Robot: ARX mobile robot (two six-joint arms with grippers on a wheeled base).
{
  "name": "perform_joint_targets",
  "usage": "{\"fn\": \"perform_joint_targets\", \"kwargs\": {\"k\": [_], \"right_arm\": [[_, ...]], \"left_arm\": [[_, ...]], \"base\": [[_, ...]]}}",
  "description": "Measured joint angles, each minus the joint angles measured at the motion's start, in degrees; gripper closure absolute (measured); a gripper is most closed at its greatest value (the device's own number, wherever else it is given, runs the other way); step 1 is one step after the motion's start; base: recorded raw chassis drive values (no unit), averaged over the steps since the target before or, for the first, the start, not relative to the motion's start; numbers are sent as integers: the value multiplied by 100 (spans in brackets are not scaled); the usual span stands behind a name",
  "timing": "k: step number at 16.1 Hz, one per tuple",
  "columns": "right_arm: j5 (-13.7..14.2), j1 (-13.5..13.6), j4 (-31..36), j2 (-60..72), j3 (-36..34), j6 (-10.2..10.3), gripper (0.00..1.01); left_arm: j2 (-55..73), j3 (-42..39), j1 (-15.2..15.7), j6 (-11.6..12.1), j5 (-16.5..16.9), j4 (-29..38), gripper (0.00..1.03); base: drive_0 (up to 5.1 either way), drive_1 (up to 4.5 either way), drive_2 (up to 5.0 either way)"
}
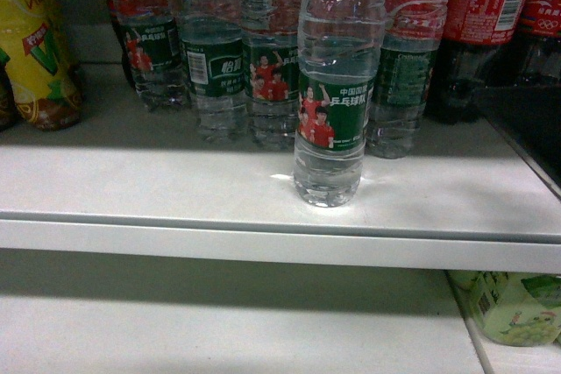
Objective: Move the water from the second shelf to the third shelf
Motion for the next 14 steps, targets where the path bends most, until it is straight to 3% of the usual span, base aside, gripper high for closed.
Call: {"fn": "perform_joint_targets", "kwargs": {"k": [11,14], "right_arm": [[-214,730,-55,850,682,46,3],[-249,1027,-385,1202,1274,302,3]], "left_arm": [[0,0,0,0,0,0,5],[0,0,0,0,2,0,5]], "base": [[0,0,0],[0,0,0]]}}
